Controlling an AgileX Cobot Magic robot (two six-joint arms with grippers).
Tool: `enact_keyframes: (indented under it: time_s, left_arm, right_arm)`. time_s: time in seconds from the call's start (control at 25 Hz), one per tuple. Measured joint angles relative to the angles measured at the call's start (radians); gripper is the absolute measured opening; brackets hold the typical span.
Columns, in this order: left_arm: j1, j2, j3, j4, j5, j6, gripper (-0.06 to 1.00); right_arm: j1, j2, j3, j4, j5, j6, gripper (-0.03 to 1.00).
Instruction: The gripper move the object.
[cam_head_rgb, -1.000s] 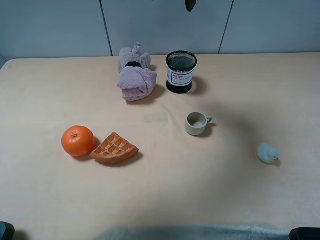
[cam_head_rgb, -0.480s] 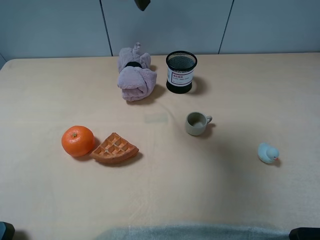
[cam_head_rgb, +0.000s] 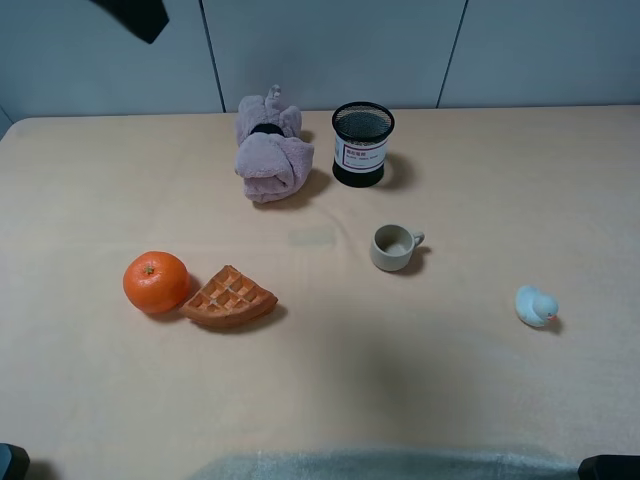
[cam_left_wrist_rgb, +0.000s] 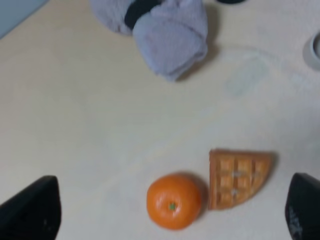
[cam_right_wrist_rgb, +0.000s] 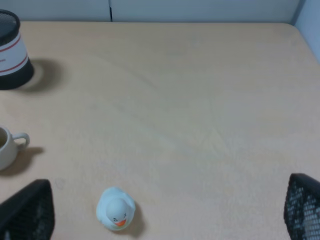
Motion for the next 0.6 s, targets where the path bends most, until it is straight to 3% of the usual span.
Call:
enact_keyframes:
  time_s: [0.36,0.6]
  left_arm:
    - [0.0,-0.329,0.251,-0.003,0.001,0.009,0.98]
    - [0.0,-0.569,0.379,-0.078,0.002,0.011,0.99]
  right_arm:
    - [0.0,0.0,0.0,0.0,0.0,0.0,0.69]
    - [0.0,0.0,0.0,0.0,0.0,0.0,0.69]
